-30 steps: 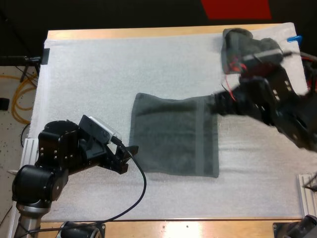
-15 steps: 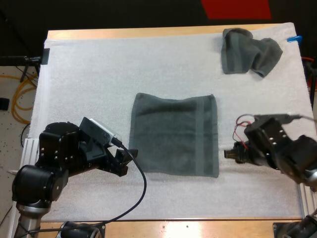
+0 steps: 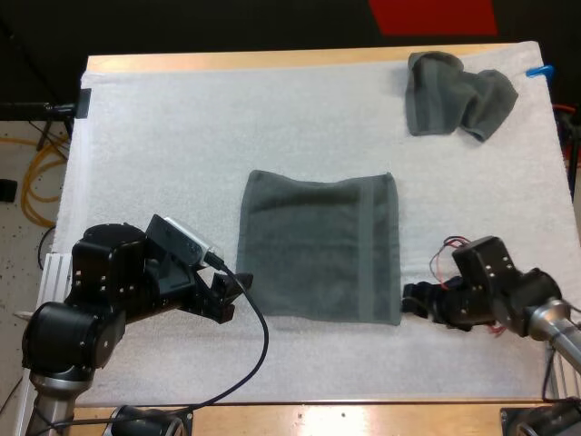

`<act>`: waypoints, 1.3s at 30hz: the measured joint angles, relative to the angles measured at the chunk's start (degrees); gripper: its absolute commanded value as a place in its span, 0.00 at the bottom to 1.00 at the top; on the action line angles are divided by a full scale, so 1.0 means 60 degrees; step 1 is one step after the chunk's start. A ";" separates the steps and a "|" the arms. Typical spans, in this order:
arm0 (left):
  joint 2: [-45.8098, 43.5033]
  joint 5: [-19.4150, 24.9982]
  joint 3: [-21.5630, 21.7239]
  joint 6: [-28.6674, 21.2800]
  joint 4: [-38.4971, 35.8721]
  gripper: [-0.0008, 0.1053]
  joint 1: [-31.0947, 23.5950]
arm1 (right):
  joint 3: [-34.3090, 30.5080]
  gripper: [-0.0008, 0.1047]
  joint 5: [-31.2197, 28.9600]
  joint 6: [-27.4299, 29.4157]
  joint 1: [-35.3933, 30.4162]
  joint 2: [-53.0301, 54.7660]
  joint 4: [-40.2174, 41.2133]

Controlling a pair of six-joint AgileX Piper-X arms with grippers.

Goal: Pick towel from pile fold and stack

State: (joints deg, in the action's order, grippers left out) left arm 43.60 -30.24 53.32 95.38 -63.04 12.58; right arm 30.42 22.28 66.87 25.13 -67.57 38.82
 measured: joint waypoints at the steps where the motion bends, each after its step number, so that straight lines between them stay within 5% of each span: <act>1: 0.0000 0.0000 0.0000 0.0000 0.0000 0.63 0.0000 | -0.0053 0.57 0.0275 -0.0109 0.0000 -0.0149 -0.0254; 15: 0.0000 0.0000 0.0000 -0.0023 0.0000 0.63 0.0000 | -0.0070 0.57 0.2067 -0.0643 0.0000 -0.2079 -0.1523; 25: 0.0000 0.0000 -0.0350 -0.0022 0.0022 0.63 0.0000 | -0.0070 0.16 0.2396 -0.1023 0.0000 -0.2596 -0.2596; 28: 0.0000 0.0000 -0.0456 -0.0022 0.0022 0.63 0.0000 | -0.0070 0.01 0.2298 -0.1017 0.0000 -0.2610 -0.2620; 33: 0.0000 0.0000 -0.0452 -0.0039 0.0022 0.63 0.0000 | -0.0070 0.01 0.1794 -0.0490 0.0000 -0.2505 -0.2586; 39: 0.0070 -0.0010 -0.0562 -0.0039 0.0035 0.63 0.0021 | -0.0070 0.01 -0.0231 0.0112 0.0000 -0.1654 -0.1813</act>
State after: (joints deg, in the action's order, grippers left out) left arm 44.02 -30.30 49.95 95.15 -62.84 12.70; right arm 30.00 20.90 67.54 25.13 -77.49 27.95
